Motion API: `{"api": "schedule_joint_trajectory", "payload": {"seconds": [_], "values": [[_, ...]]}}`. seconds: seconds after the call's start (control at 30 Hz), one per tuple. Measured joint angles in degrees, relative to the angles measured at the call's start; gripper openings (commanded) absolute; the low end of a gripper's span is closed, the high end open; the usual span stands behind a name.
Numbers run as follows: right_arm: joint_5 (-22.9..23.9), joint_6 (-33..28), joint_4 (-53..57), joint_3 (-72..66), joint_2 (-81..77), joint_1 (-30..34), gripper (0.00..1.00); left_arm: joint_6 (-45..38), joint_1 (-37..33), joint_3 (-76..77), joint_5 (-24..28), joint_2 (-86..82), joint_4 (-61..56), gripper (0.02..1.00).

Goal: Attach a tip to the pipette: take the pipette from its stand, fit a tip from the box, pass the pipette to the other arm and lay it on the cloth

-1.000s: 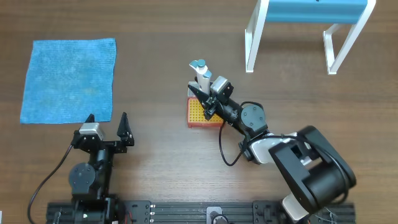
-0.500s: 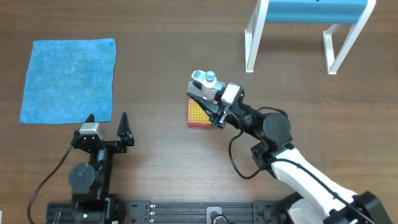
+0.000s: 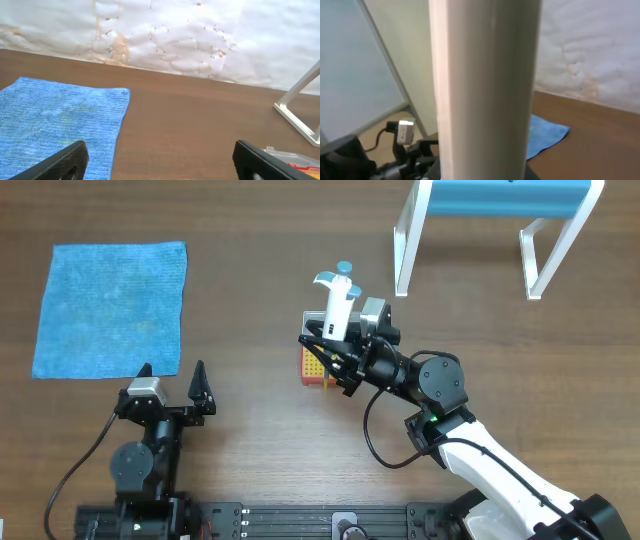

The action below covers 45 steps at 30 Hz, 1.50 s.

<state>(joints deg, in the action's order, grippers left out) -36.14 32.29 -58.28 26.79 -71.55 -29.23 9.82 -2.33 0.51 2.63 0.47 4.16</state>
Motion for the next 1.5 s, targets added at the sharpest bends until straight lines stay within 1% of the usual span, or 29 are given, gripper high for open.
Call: {"api": "schedule_joint_trajectory", "payload": {"seconds": [0.17, 0.23, 0.3, 0.37, 0.43, 0.5, 0.57, 0.63, 0.8, 0.93, 0.97, 1.1, 1.13, 1.17, 1.27, 1.3, 1.4, 1.5], "values": [[0.0, 6.3, 0.0, 0.0, 0.0, 0.0, 0.071, 0.0, 0.0, 0.0, 0.0, 0.0, 0.0, 0.934], [0.0, 8.4, 0.0, 0.0, 0.0, 0.0, 0.071, 2.2, 0.0, 0.0, 1.0, 0.0, -0.1, 0.936], [0.0, 11.3, 0.0, 0.0, 0.0, 0.0, 0.071, 9.4, 0.0, 0.0, 4.0, 0.0, -0.4, 0.936], [0.0, 15.3, 0.0, 0.0, 0.0, 0.0, 0.075, 18.2, 0.0, 0.0, 8.3, 0.0, -0.9, 0.934], [0.0, 18.2, 0.0, 0.0, 0.0, 0.0, 0.071, 25.1, 0.0, 0.0, 12.2, 0.0, -1.3, 0.936], [0.0, 20.2, 0.0, 0.0, 0.0, 0.0, 0.071, 31.6, 0.0, 0.0, 15.2, 0.1, -1.5, 0.936], [0.5, 21.2, 0.0, 0.0, 0.0, 0.0, 0.073, 37.2, 0.0, 0.0, 17.1, 0.1, -1.8, 0.934], [1.7, 22.1, 0.0, 0.0, 0.0, 0.0, 0.071, 41.6, 0.0, -0.1, 19.0, 0.1, -3.3, 0.934], [2.5, 22.9, 0.0, 0.0, 0.0, 0.0, 0.071, 47.1, 0.0, 0.2, 23.7, 0.4, -11.0, 0.936], [0.0, 25.6, 0.3, 0.0, 0.0, 0.0, 0.071, 49.3, 0.0, 3.1, 28.6, 3.2, -10.8, 0.925], [-0.9, 26.7, 1.0, 0.0, 0.0, 0.0, 0.071, 49.5, 0.0, 6.0, 31.2, 6.6, -10.7, 0.925], [-3.2, 28.8, 5.8, 0.1, -0.3, -0.2, 0.073, 49.1, 0.0, 13.7, 37.7, 16.7, -11.2, 0.925], [-3.5, 29.2, 6.0, 0.1, -0.5, -0.2, 0.073, 48.3, 0.0, 18.6, 42.1, 23.8, -11.9, 0.930], [-3.7, 29.3, 6.1, 0.1, -0.7, -0.3, 0.073, 47.9, 0.0, 21.2, 45.0, 27.6, -11.9, 0.932], [-4.6, 29.6, 6.3, 0.1, -1.0, -1.1, 0.073, 46.3, 0.0, 29.9, 53.0, 39.2, -12.4, 0.934], [-4.8, 29.6, 6.2, 0.1, -1.0, -1.5, 0.071, 45.8, 0.0, 32.0, 54.8, 41.8, -12.5, 0.932], [-5.0, 29.8, 6.1, 0.1, -1.1, -2.6, 0.071, 43.8, 2.1, 38.3, 59.1, 50.2, -12.6, 0.934], [-5.0, 30.0, 6.0, 0.1, -1.1, -4.3, 0.071, 42.7, 6.3, 42.2, 61.0, 56.6, -15.3, 0.934]]}}
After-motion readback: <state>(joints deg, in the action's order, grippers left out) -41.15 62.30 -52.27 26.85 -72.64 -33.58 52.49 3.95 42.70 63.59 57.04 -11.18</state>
